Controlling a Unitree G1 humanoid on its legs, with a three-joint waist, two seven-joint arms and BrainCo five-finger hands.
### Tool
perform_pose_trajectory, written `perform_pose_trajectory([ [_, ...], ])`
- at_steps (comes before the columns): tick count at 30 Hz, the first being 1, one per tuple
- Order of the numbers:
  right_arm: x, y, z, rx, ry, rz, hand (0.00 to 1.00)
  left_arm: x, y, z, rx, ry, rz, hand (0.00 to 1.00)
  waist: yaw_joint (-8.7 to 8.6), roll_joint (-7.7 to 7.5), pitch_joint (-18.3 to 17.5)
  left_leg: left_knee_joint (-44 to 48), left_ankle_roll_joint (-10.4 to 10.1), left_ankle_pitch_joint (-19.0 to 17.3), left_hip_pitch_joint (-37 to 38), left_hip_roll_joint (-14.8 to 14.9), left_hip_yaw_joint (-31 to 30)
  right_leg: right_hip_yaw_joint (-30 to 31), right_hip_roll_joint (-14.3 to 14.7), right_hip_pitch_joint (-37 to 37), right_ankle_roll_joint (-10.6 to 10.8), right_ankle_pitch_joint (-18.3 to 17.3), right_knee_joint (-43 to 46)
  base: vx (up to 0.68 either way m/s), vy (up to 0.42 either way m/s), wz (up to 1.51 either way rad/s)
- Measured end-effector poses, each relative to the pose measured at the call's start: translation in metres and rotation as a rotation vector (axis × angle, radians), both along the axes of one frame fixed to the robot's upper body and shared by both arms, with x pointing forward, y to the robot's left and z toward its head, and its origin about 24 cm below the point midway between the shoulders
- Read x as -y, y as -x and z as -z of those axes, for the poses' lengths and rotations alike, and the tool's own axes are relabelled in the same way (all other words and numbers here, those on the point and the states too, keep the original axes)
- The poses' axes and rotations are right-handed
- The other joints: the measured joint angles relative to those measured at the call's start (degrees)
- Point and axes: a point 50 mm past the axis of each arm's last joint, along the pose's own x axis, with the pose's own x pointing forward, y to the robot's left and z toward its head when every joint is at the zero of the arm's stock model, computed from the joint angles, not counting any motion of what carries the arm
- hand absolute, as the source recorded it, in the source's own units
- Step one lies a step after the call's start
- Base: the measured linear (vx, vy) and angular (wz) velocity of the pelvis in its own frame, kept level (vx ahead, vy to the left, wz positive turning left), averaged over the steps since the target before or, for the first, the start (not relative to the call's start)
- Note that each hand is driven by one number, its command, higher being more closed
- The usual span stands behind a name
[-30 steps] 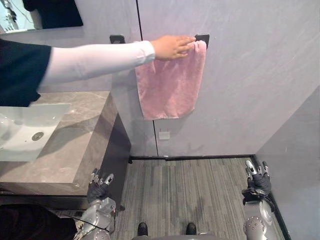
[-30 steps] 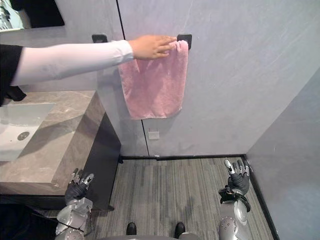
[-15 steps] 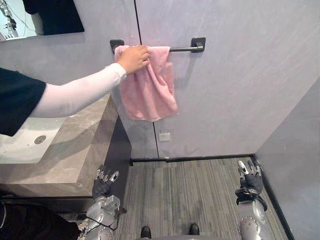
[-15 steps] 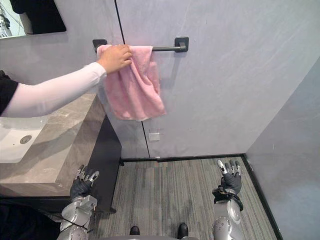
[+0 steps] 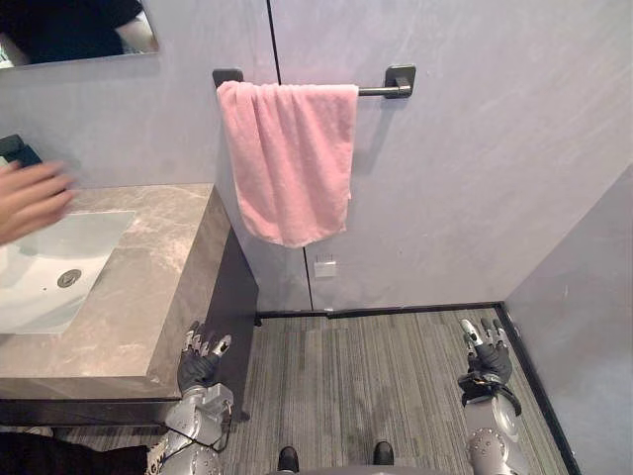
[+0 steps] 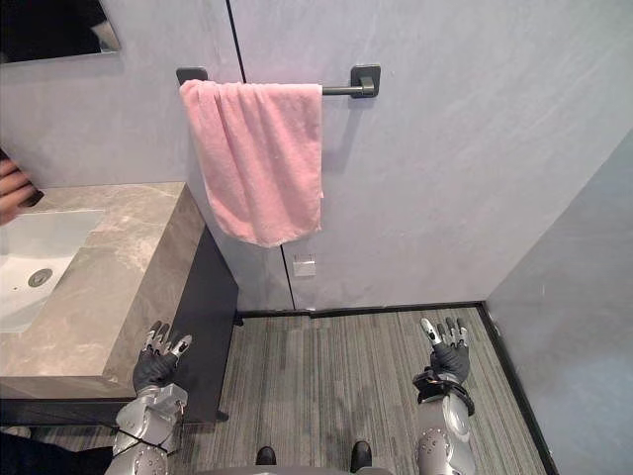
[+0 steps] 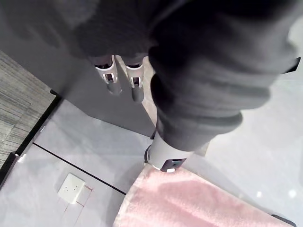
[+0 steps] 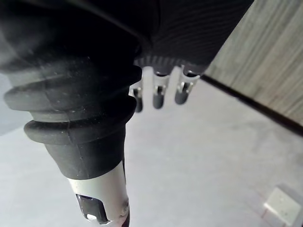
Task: Organize washtable
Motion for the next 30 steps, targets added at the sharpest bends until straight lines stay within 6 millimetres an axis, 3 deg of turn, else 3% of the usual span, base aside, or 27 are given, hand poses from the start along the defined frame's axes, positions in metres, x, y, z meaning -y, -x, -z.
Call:
perform_pose_trajectory([
  [5,-0.002,-0.002,-0.001,0.005,-0.001,-0.011,0.00,0.000,-0.001,-0.001,0.001,-0.007,0.004,0.00,0.07,-0.02,0.0,0.3,-0.3,-0.6,1.0,0.1,0.0,-0.1,0.0,0.8,0.4,0.2,0.2,0.08,-0.011,0.00],
  [9,-0.001,-0.008,-0.005,0.024,0.007,-0.014,0.00,0.006,-0.017,-0.008,0.044,-0.006,0.029,0.00,0.07,-0.27,0.6,0.4,-0.3,-0.7,0.6,0.1,-0.1,-0.1,0.0,0.2,0.0,-0.2,0.9,0.03,-0.002,-0.01],
  [12,-0.002,-0.014,-0.011,0.050,0.011,-0.021,0.00,0.011,-0.029,-0.015,0.076,-0.005,0.045,0.00,0.02,0.00,2.0,0.9,-0.5,-1.5,0.6,0.7,0.0,0.0,-0.2,-2.6,-0.1,-4.1,7.6,0.00,0.000,0.00],
  [13,-0.003,-0.015,-0.012,0.053,0.011,-0.024,0.00,0.010,-0.030,-0.016,0.082,-0.006,0.043,0.00,0.03,-0.21,2.6,2.5,-0.6,-2.6,0.3,0.9,0.1,0.1,0.0,-2.9,-0.3,-5.3,9.2,0.00,-0.031,-0.06],
  [15,-0.005,-0.019,-0.018,0.080,0.023,-0.047,0.00,0.012,-0.031,-0.016,0.085,-0.001,0.044,0.00,0.66,-0.06,5.1,15.0,-0.2,-9.1,-2.7,2.0,0.2,1.3,0.0,-3.1,-0.9,-8.9,14.6,-0.02,-0.016,-0.20],
  [18,-0.002,-0.029,-0.034,0.139,0.063,-0.071,0.00,0.016,-0.034,-0.018,0.099,0.020,0.043,0.00,1.20,0.09,6.3,27.6,-0.3,-10.4,-8.9,2.9,-0.1,3.1,0.1,-2.7,-2.0,-9.7,14.8,-0.01,0.010,-0.09],
  [20,0.001,-0.037,-0.042,0.169,0.083,-0.078,0.00,0.017,-0.034,-0.018,0.100,0.024,0.043,0.00,1.57,-0.75,7.1,28.2,0.3,-11.4,-10.8,2.2,-0.5,4.2,-0.9,-2.6,-2.0,-9.8,14.8,0.00,0.015,-0.14],
  [23,0.006,-0.052,-0.058,0.216,0.122,-0.077,0.00,0.019,-0.035,-0.020,0.111,0.023,0.055,0.00,1.51,1.19,7.3,19.5,0.2,-11.2,-11.5,1.8,-1.8,5.2,-1.1,-2.8,-1.0,-10.4,14.7,0.07,0.144,-0.36],
  [24,0.008,-0.052,-0.059,0.210,0.126,-0.070,0.00,0.022,-0.037,-0.023,0.124,0.021,0.065,0.00,1.63,1.78,7.0,18.7,0.1,-8.8,-11.0,1.6,-1.2,6.7,-1.2,-3.1,-0.3,-10.9,14.7,0.18,0.287,-0.52],
  [28,0.000,-0.052,-0.056,0.204,0.101,-0.072,0.00,0.022,-0.039,-0.029,0.145,0.005,0.078,0.00,1.72,0.16,6.8,22.5,3.8,-12.4,-11.1,-1.1,3.4,10.4,-4.7,-3.3,2.4,-11.9,14.5,0.19,0.244,-0.43],
  [30,-0.004,-0.052,-0.054,0.195,0.108,-0.080,0.00,0.023,-0.040,-0.030,0.145,-0.006,0.095,0.00,1.78,0.13,6.9,24.0,5.6,-15.2,-9.0,-2.7,6.7,11.9,-6.8,-4.5,4.5,-11.8,19.7,0.25,0.234,-0.47],
])
